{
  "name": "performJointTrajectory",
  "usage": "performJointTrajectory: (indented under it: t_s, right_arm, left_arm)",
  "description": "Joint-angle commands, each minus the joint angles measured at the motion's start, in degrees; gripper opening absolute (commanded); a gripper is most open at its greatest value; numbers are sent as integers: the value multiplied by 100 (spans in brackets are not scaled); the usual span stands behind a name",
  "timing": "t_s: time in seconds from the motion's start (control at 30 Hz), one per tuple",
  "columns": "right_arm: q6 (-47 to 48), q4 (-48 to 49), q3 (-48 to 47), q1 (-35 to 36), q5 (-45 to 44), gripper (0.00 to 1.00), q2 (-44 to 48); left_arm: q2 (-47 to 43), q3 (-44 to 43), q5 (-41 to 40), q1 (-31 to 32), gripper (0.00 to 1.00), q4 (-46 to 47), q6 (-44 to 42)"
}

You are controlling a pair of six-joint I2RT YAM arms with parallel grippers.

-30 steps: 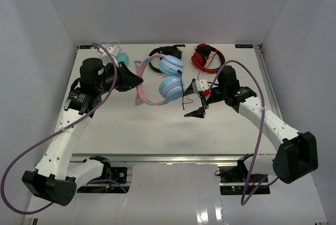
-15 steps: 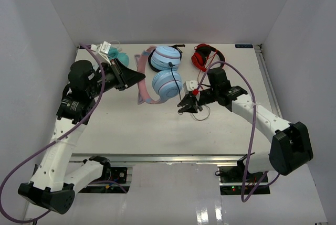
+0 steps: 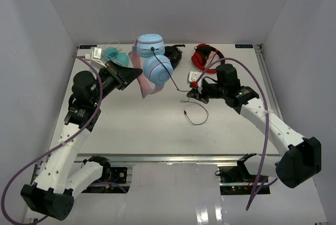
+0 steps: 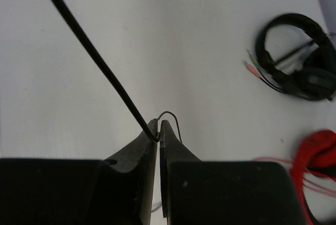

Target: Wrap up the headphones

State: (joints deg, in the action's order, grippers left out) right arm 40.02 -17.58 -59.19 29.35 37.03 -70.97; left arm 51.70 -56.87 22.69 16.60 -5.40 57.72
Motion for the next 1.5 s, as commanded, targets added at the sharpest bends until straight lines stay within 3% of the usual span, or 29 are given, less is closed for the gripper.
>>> performJointTrajectory:
  t_s: [0.0,0.1,0.23,0.33,0.57,0.77,0.93,1.03,1.17,1.3,1.47]
  right_arm:
    - [-143,-167,-690,-404,-1585,8,347]
    - [17,-295,-916,-516,-1733,8,477]
    - [156,-361,-1042,-518,-1876,8,621]
    - [234,-512,-1240,-518,-1842,8,662]
    - [526,-1321,-1977,-508,-576,8,629]
    - [842,-1459,-1916,-305,-355,8,699]
    - [1091,-1775,-2078,-215,-24,8,744]
    - [1401,-1991,-1950,-199,93,8,799]
    - [1727,-1898,-1352,-168,-78,8,1140]
    - [1170,-1235,-1489,-175,-953,8,1138]
    - [413,-795,-2259,-175,-956,8,588]
  left_arm:
    - [543,-287,753,-16,0,1015,-506]
    - [910,-221,972,-16,0,110,-1834]
    - [871,145,-71,-16,0,-639,-3080]
    - [994,348,-487,-16,0,-773,-3380]
    - [1790,309,-986,124,0,-824,-3859]
    - [2257,153,-1155,369,0,-749,-4056]
    - [2107,489,-1277,586,0,-474,-4375]
    - [1909,626,-1698,599,0,-421,-4307]
    - [1494,670,-3245,599,0,-411,-3801]
    - [1824,468,-2779,605,0,-537,-4052]
    - [2184,688,-2278,1032,0,-491,-4641]
